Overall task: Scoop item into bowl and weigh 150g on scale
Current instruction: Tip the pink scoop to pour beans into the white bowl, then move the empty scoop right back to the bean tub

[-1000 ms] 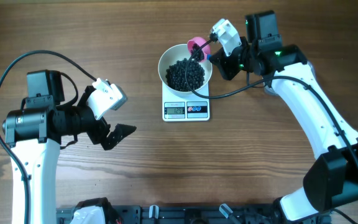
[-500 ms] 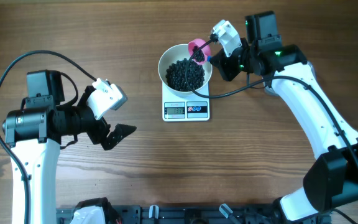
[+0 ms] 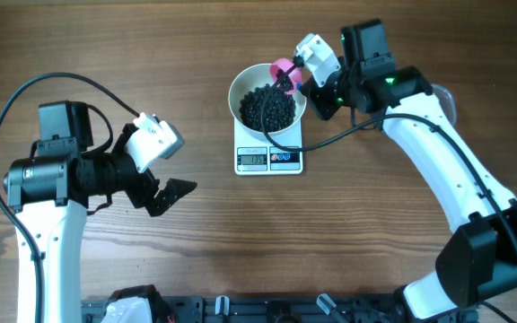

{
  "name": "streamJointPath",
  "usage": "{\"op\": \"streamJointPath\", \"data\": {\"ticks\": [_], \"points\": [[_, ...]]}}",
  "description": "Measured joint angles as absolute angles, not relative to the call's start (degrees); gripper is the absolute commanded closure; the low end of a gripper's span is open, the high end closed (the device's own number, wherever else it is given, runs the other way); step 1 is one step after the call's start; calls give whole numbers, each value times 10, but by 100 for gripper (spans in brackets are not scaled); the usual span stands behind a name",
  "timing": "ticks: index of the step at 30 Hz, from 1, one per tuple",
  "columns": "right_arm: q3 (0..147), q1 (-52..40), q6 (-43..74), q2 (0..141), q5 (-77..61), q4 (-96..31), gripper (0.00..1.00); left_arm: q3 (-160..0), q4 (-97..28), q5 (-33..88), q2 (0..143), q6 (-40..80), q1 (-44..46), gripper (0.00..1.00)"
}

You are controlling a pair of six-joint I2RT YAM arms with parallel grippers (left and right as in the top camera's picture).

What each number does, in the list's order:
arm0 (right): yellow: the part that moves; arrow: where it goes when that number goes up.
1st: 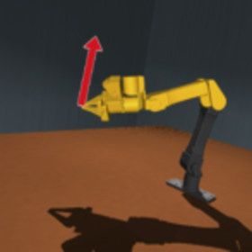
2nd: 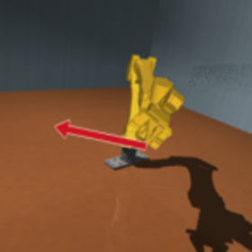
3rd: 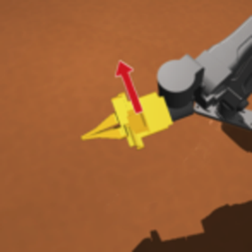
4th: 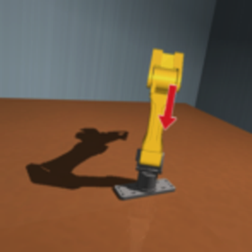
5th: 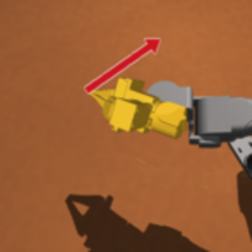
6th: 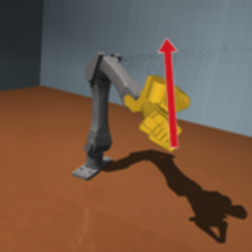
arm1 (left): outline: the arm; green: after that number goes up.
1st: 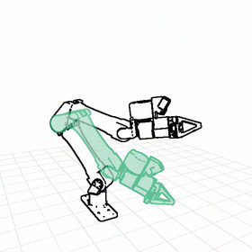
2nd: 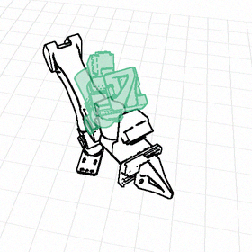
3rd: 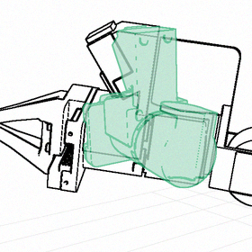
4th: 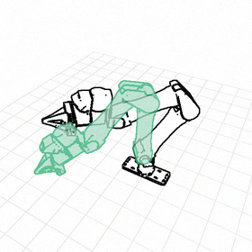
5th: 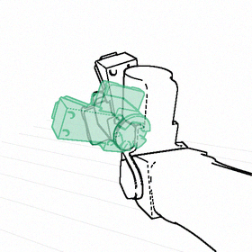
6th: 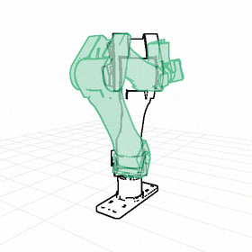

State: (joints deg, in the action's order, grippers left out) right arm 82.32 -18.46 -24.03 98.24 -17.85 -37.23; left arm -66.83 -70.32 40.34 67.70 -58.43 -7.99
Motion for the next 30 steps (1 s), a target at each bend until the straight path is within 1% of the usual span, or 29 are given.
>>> {"op": "streamJointPath", "data": {"ticks": [8, 16, 20, 30], "points": [[823, -187, -246, 982, -170, -377, 96, -668, -703, 403, 677, -584, -80, 0], [823, -210, -264, 982, -102, -370, 96, -668, -703, 403, 677, -584, -80, 0], [823, -211, -278, 982, -91, -367, 96, -668, -703, 404, 677, -584, -80, 0], [823, -212, -284, 982, -105, -352, 96, -668, -703, 404, 677, -584, -80, 0]]}}
